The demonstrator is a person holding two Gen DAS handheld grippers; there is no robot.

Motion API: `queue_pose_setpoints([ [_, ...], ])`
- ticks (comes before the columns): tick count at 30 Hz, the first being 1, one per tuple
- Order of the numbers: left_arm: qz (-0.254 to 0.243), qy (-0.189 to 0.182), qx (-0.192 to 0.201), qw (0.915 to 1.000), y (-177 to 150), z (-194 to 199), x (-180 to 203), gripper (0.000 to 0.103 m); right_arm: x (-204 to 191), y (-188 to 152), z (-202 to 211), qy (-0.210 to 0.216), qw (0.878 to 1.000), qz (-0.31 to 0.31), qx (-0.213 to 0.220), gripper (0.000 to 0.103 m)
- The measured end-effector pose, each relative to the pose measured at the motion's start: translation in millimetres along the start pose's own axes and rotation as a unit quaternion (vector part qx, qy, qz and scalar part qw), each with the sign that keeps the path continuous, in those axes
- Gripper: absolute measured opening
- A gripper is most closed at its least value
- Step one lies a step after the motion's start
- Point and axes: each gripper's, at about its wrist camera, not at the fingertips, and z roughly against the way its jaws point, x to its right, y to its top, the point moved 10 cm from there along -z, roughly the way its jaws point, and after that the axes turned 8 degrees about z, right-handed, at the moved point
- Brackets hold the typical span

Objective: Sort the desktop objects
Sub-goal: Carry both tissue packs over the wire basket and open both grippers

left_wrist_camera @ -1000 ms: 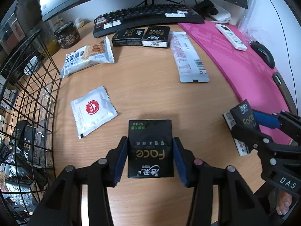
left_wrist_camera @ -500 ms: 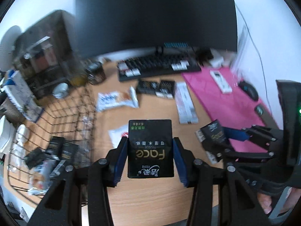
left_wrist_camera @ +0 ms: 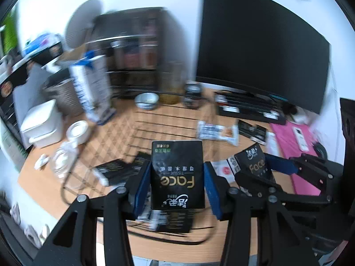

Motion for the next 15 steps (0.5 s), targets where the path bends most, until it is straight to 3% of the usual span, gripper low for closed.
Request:
queue_pose_setpoints([
  [7, 0.056, 0.036, -0.004, 0.9978, 3, -8, -67, 0.052, -45, 22, -45, 0.038, 0.999, 0.025, -0.011, 0.048],
  [15, 0.072, 0.043, -0.031, 0.9960, -7, -31, -88, 0.052, -58, 18, -89, 0.053, 0.997, 0.030, -0.044, 0.048],
])
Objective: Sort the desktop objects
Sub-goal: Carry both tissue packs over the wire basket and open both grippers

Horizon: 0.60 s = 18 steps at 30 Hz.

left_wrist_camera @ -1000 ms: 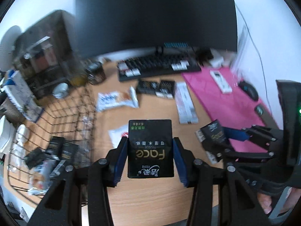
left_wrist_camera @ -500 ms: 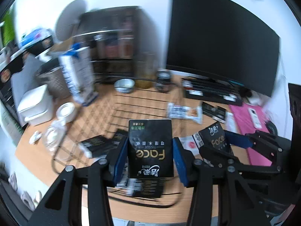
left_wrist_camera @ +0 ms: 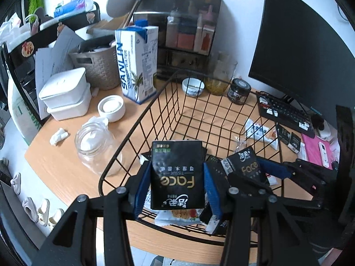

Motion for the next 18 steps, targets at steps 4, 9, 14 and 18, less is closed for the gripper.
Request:
queue_pose_setpoints([
  [4, 0.002, 0.003, -0.004, 1.0000, -3, -3, -4, 0.052, -1, -1, -7, 0.002, 1.000, 0.001, -0.004, 0.048],
  [9, 0.006, 0.004, -0.007, 0.9999, -4, -4, -7, 0.052, -3, 0, -9, -0.001, 1.000, 0.004, -0.004, 0.048],
  [14, 0.010, 0.011, 0.001, 0.9999, -2, -1, -11, 0.053, -3, 0, -7, 0.005, 1.000, -0.002, 0.003, 0.048],
  [18, 0.015, 0.002, 0.015, 0.9998, 2, 5, -12, 0.071, -3, 2, -4, 0.012, 1.000, -0.013, 0.008, 0.052],
])
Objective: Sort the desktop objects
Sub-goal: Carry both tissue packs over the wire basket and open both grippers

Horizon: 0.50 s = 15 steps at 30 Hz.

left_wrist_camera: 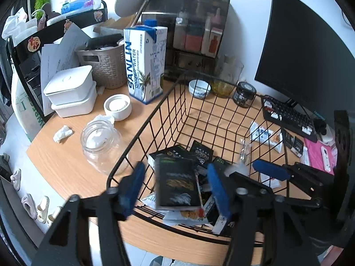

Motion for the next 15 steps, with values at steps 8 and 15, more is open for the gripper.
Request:
queue_pose_setpoints([
  [8, -0.001, -0.004, 0.010, 0.9999, 4, 8, 2, 0.071, 1, 1, 15, -0.003, 1.000, -0.006, 0.014, 0.055],
  [15, -0.025, -0.021, 0.022, 0.9992, 3, 20, 27, 0.071, 21, -12, 48, -0.019, 0.999, -0.019, 0.032, 0.055],
])
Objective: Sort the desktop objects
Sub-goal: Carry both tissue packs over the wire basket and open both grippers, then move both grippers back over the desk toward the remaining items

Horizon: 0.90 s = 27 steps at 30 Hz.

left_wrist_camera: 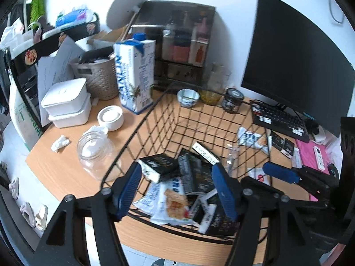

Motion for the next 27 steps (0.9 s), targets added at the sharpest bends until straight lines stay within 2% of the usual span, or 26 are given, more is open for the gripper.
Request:
queue_pose_setpoints([
  [2, -0.012, -0.005, 0.005, 0.9999, -1, 3, 12, 0.073, 5, -4, 10, 0.013, 1.000, -0.008, 0.006, 0.057],
  [4, -0.027, -0.007, 0.012, 0.9995, -2, 6, 26, 0.074, 22, -10, 23, -0.020, 1.000, -0.019, 0.010, 0.060],
  [7, -0.041, -0.024, 0.016, 0.9987, -5, 12, 48, 0.074, 35, -16, 47, -0.026, 0.999, -0.025, 0.027, 0.061],
  [12, -0.079, -0.042, 0.020, 0.9957, -17, 17, 93, 0.077, 66, -28, 83, -0.067, 0.996, -0.034, 0.051, 0.062],
  [15, -0.099, -0.037, 0.025, 0.9940, -25, 14, 120, 0.077, 85, -36, 95, -0.072, 0.995, -0.052, 0.056, 0.063],
  [21, -0.133, -0.050, 0.016, 0.9898, -42, -1, 167, 0.077, 138, -64, 107, -0.091, 0.990, -0.092, 0.052, 0.064],
  [27, -0.151, -0.052, -0.030, 0.9867, -65, -41, 200, 0.077, 184, -87, 99, -0.099, 0.986, -0.128, 0.038, 0.064],
])
